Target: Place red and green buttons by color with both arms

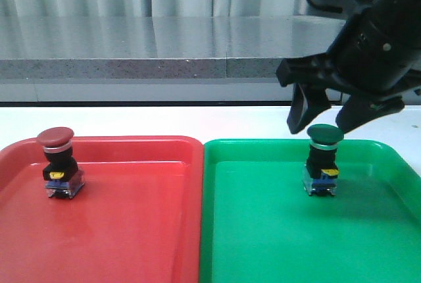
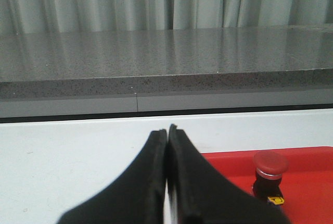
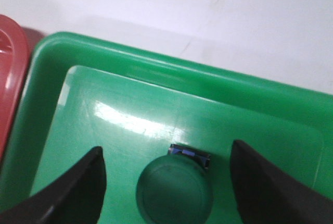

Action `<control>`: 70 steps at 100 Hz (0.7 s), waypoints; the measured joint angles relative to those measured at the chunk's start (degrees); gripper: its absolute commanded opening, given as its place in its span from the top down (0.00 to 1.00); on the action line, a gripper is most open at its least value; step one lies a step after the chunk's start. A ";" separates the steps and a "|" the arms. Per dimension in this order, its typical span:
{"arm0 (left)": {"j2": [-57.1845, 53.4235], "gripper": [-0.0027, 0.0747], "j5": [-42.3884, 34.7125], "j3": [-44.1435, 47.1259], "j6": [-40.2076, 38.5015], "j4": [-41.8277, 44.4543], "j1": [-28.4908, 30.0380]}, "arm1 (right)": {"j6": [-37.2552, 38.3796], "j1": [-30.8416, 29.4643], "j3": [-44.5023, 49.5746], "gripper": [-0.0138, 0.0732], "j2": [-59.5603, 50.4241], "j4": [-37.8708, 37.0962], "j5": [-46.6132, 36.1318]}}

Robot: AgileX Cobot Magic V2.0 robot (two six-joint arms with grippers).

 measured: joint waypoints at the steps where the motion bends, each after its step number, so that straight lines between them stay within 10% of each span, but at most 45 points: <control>1: 0.00 0.99 0.00 0.00 0.00 0.00 0.00 | 0.00 0.00 0.00 0.25 -0.68 0.00 -0.11; 70: 0.00 0.99 0.00 0.00 0.00 0.00 0.00 | 0.00 -7.12 10.05 0.26 -35.38 -8.53 -0.21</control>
